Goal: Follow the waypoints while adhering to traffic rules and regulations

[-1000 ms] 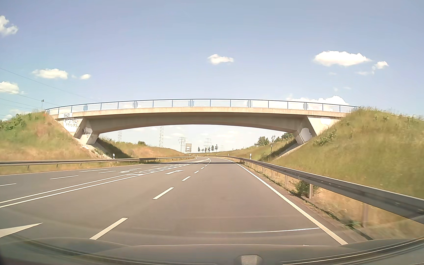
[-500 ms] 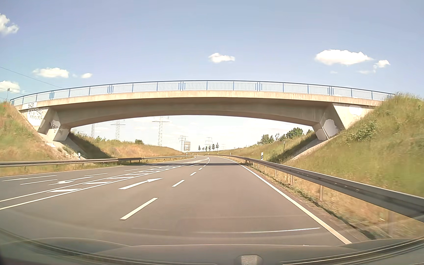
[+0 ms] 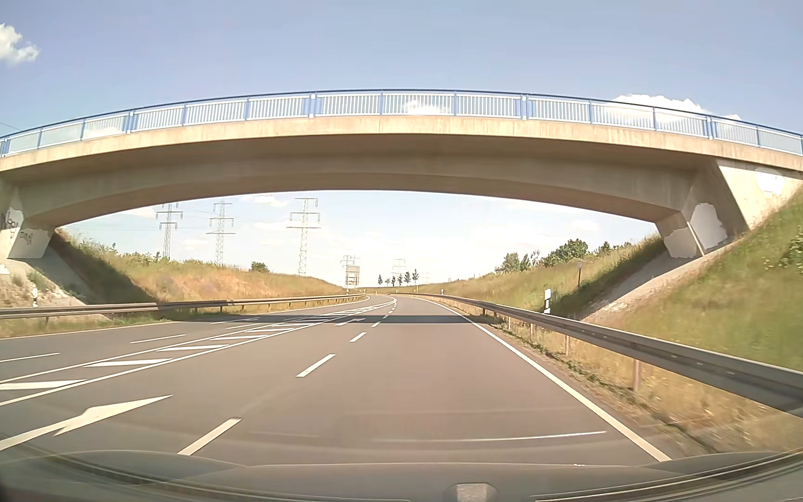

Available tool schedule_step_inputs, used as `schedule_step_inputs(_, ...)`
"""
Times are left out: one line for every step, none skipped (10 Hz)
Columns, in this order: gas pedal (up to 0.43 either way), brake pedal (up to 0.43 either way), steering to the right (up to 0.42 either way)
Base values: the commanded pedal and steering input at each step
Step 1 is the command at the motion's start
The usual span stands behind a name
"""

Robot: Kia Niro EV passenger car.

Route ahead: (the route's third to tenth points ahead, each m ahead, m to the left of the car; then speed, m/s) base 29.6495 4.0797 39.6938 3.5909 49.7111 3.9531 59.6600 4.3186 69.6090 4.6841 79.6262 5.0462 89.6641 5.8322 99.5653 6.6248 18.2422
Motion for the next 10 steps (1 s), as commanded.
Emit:
schedule_step_inputs(0.11,0.03,-0.003)
schedule_step_inputs(0.11,0.03,-0.003)
schedule_step_inputs(0.11,0.03,-0.003)
schedule_step_inputs(0.11,0.03,-0.003)
schedule_step_inputs(0.11,0.037,-0.003)
schedule_step_inputs(0.11,0.03,-0.003)
schedule_step_inputs(0.11,0.03,-0.003)
schedule_step_inputs(0.11,0.03,-0.003)
schedule_step_inputs(0.11,0.03,-0.003)
schedule_step_inputs(0.11,0.03,-0.003)
